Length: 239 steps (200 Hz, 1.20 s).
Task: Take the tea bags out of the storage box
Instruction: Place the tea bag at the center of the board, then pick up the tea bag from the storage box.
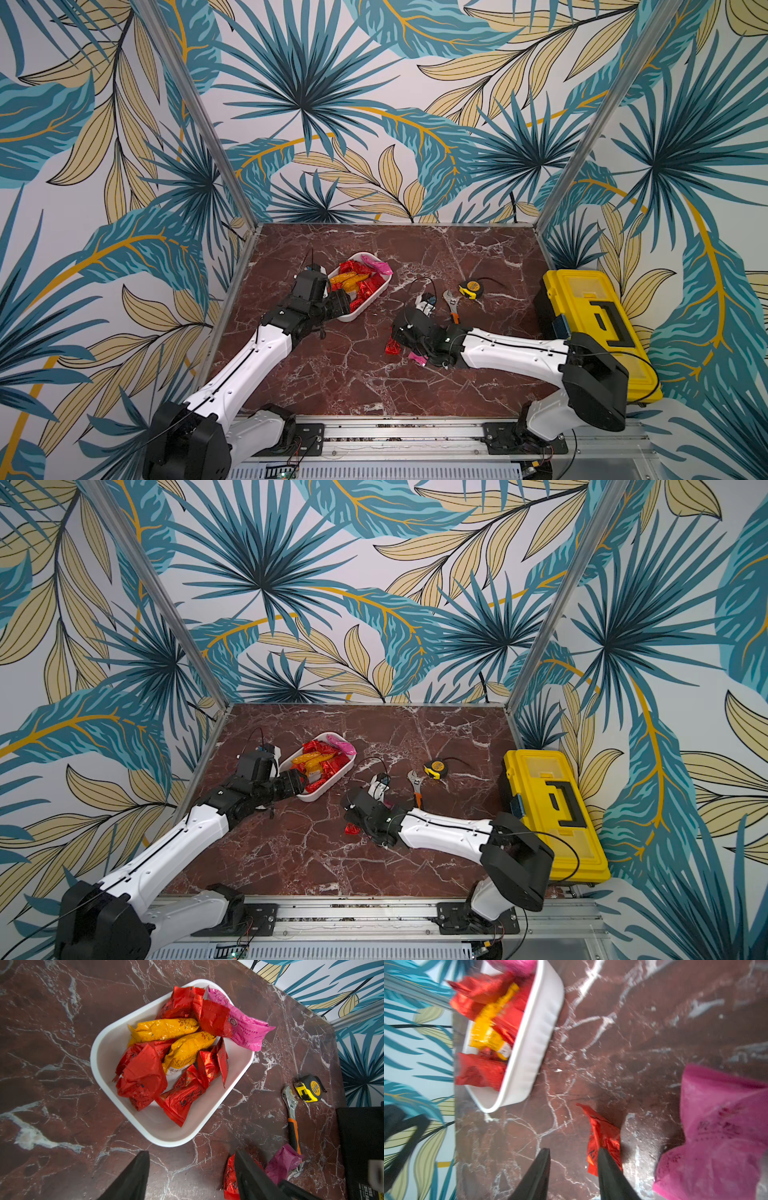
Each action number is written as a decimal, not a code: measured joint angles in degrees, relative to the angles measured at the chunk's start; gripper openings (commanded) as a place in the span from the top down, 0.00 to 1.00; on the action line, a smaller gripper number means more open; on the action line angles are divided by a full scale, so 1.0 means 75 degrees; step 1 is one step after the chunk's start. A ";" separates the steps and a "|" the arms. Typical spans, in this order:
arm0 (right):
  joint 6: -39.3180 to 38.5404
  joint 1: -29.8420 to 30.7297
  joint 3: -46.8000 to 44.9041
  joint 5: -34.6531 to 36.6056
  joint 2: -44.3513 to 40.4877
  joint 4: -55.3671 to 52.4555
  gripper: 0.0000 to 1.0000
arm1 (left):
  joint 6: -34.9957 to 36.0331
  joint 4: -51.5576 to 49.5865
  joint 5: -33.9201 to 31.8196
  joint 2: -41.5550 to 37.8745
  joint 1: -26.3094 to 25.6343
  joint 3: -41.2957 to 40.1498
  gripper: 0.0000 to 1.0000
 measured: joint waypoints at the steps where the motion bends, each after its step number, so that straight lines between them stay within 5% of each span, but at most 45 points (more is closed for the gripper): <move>1: -0.0026 0.0000 -0.0003 0.0006 -0.0026 0.0009 0.53 | -0.0006 0.0003 -0.0003 0.0017 0.0000 0.0012 0.30; 55: -0.1833 0.0000 -0.0073 0.0300 -0.0938 0.0370 0.52 | -0.0796 0.0860 -0.0128 0.1393 -0.0061 0.0903 0.21; 122: -0.2506 -0.0015 -0.0425 0.0784 -0.1652 0.0146 0.52 | -0.2250 0.1005 -0.1580 0.3147 -0.0423 0.2343 0.24; 239: -0.2850 -0.0055 -0.0425 0.0994 -0.1915 -0.0230 0.52 | -0.3666 0.1381 -0.2084 0.4963 -0.0501 0.3311 0.53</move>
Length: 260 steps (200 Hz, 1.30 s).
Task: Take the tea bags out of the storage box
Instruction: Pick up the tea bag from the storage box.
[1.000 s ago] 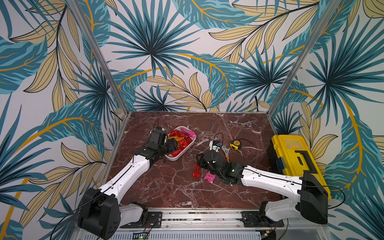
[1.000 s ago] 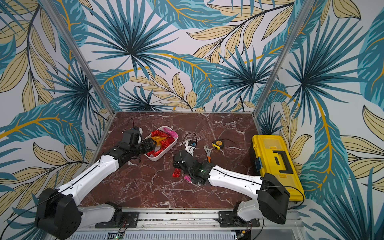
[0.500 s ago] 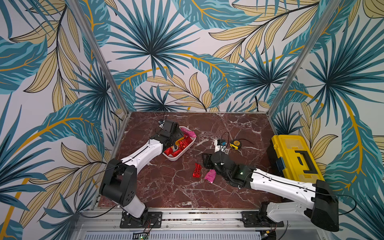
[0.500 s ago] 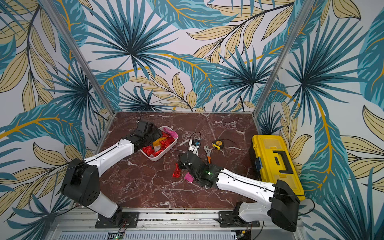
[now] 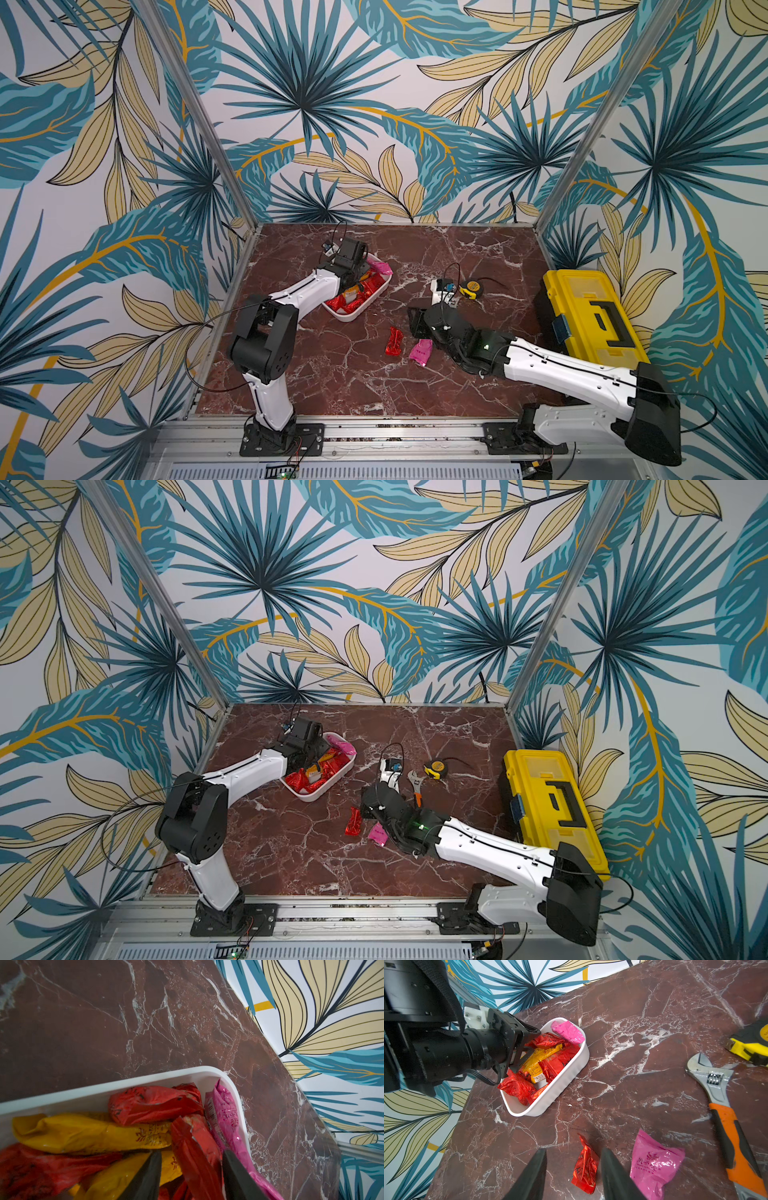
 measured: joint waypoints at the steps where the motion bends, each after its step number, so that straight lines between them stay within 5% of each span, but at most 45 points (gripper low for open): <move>1: 0.0000 -0.0003 0.0000 0.0003 -0.0003 0.0000 0.52 | 0.0000 0.0003 0.0000 0.0003 0.0000 0.0000 0.53; 109: -0.0134 -0.0003 0.0000 0.0015 -0.0411 -0.0076 0.52 | -0.0117 0.0163 -0.0143 0.0041 -0.0026 0.0000 0.86; 153: -0.0131 0.0000 -0.0003 0.0012 -0.0560 -0.0341 0.52 | -0.0093 0.0090 -0.0143 -0.0184 -0.0026 -0.0015 0.88; 213: -0.0111 0.0000 0.0023 -0.0096 -0.0766 -0.0790 0.52 | 0.0076 -0.0015 -0.0140 -0.1932 -0.0087 -0.0944 0.88; 260: -0.0583 -0.0015 0.0487 -0.0417 -0.0766 -0.1198 0.49 | 0.1064 -0.0198 0.0184 -0.3794 -0.0137 -0.2468 1.00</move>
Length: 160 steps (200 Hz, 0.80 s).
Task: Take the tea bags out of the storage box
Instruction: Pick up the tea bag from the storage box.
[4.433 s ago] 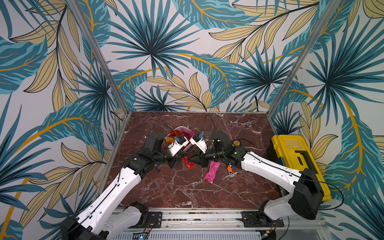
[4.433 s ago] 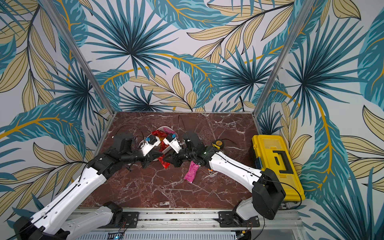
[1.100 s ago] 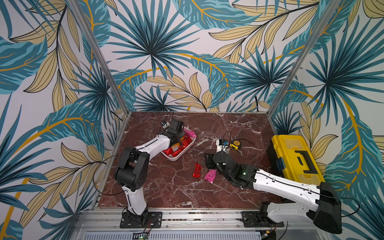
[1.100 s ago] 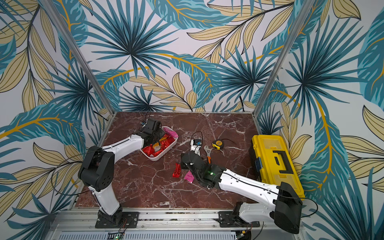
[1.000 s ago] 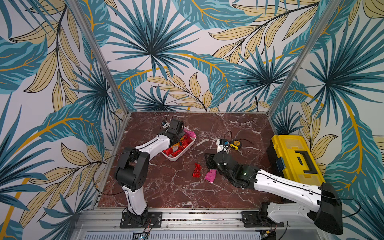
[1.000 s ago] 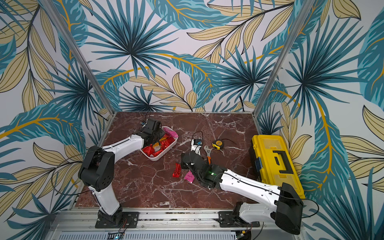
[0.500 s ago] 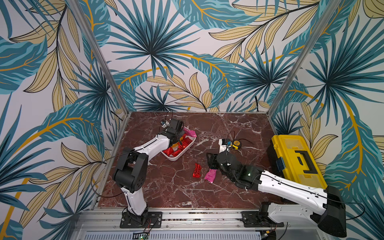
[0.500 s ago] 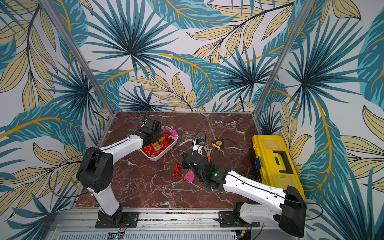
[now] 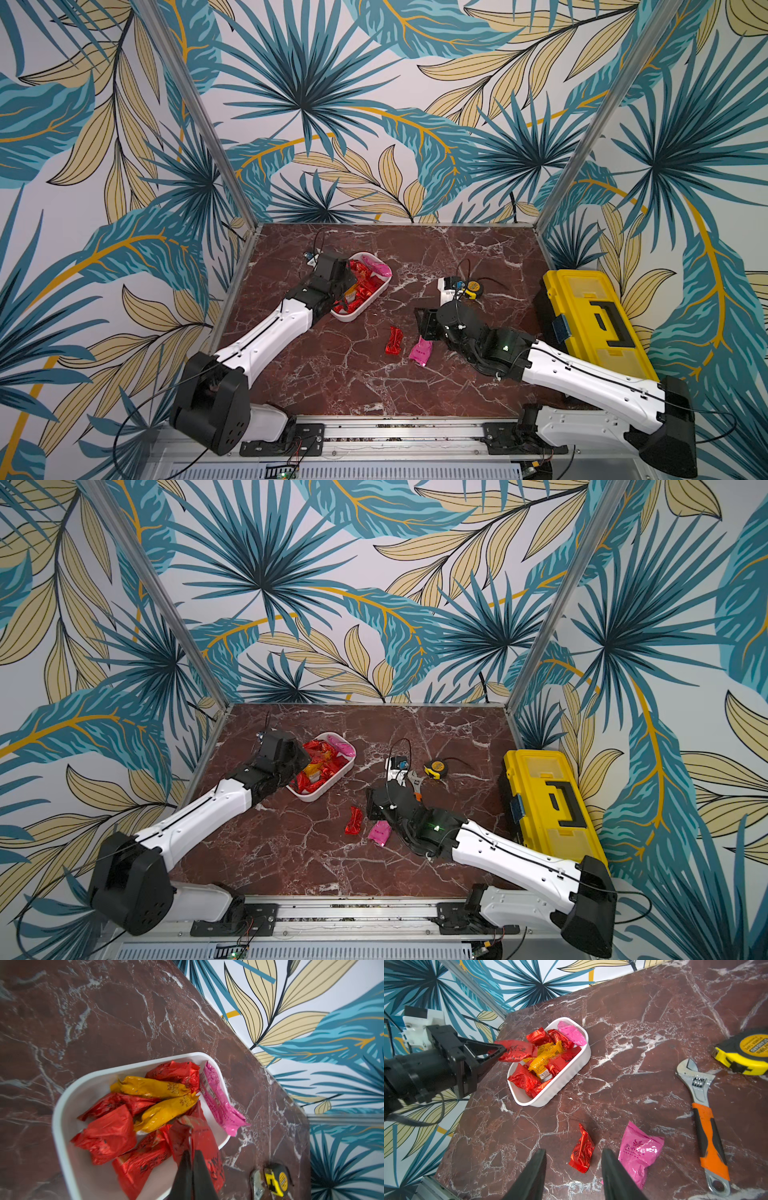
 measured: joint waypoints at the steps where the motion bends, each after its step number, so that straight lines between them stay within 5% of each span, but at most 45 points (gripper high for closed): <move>1: -0.0009 0.0000 0.0009 0.0000 0.0000 -0.0006 0.49 | 0.0029 0.0000 0.0032 -0.0061 0.0000 -0.0044 1.00; 22: -0.0495 -0.0117 0.0370 -0.0303 0.0000 -0.0195 0.45 | 0.0968 0.0248 0.0551 -0.1075 -0.0003 -0.0708 1.00; 49: -0.1052 -0.0533 0.0743 -0.1058 0.0003 -0.0382 0.43 | 0.2573 0.0562 0.2285 -0.1926 0.0087 -0.1137 1.00; 105: -0.2270 -0.1888 0.1527 -0.4296 0.0533 -0.1212 0.38 | 0.5616 0.0458 0.5951 -0.2661 0.0096 -0.1209 1.00; 160: -0.3174 -0.1900 0.1754 -0.6869 0.0991 -0.1580 0.38 | 0.6968 0.0790 0.8242 -0.2999 0.0032 -0.1775 1.00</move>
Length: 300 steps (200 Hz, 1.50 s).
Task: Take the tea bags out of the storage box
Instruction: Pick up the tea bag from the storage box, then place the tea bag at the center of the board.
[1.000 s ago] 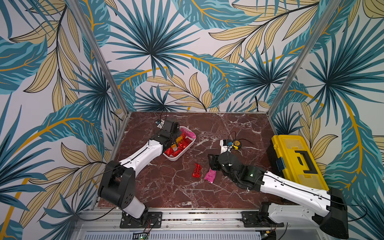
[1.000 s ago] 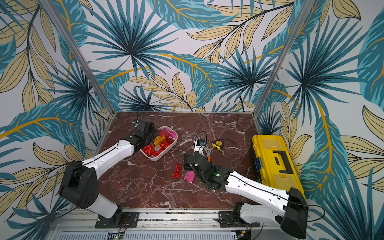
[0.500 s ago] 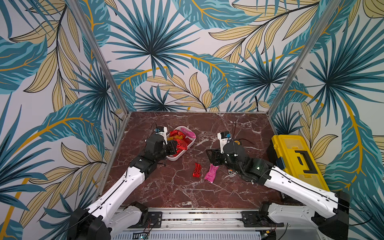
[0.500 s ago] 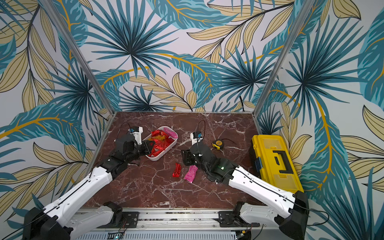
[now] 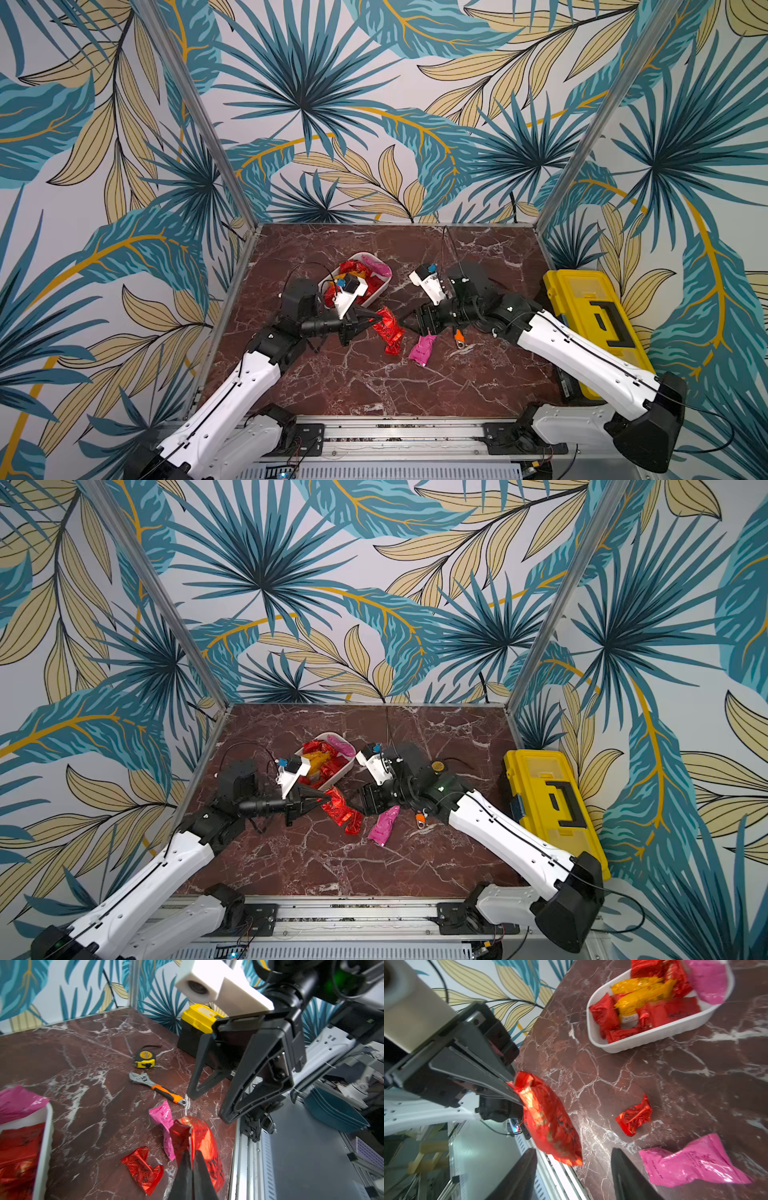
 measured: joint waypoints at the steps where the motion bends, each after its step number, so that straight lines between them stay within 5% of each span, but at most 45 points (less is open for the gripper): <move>1: -0.0009 0.0000 0.0000 -0.0020 0.0003 0.0000 0.38 | 0.0012 0.0009 0.0038 0.0000 -0.0003 -0.0003 1.00; 44: 0.0192 0.0000 -0.0358 -0.1288 0.0201 0.0933 0.42 | 0.0152 0.0361 0.0813 0.0178 -0.0052 -0.0020 0.97; 77: 0.0490 -0.0003 -0.0656 -0.1778 0.0318 0.1591 0.66 | 0.0166 0.0405 0.1020 0.0423 -0.0058 -0.0020 0.90; 93: 0.0656 -0.0026 -0.0734 -0.1883 0.0326 0.1702 0.78 | 0.0184 0.0431 0.1017 0.0428 -0.0058 -0.0020 0.73; 110: 0.0697 -0.0015 -0.0787 -0.1976 0.0326 0.1830 0.84 | 0.0294 0.0463 0.1000 0.0437 -0.0058 -0.0017 0.42; 126: 0.0772 -0.0015 -0.0868 -0.1993 0.0323 0.1985 0.88 | 0.0323 0.0493 0.0944 0.0434 -0.0067 -0.0017 0.16; 141: 0.0819 -0.0017 -0.1014 -0.1865 0.0277 0.2049 0.90 | 0.0271 0.0525 0.0714 0.0382 -0.0067 -0.0017 0.01; 182: 0.1253 -0.0417 -0.1877 -0.0691 -0.0577 0.1839 0.90 | -0.0347 0.1408 -0.1105 -0.0338 -0.0064 -0.0356 0.00; 238: 0.2372 -0.1652 -0.3284 0.2328 -0.2363 -0.0178 0.91 | -0.2722 0.1993 -0.4538 -0.0376 0.0111 -0.0807 0.00; 300: 0.3124 -0.1652 -0.4156 0.2640 -0.1323 0.0038 0.90 | -0.4441 0.1582 -0.5657 0.0303 0.0437 -0.0807 0.00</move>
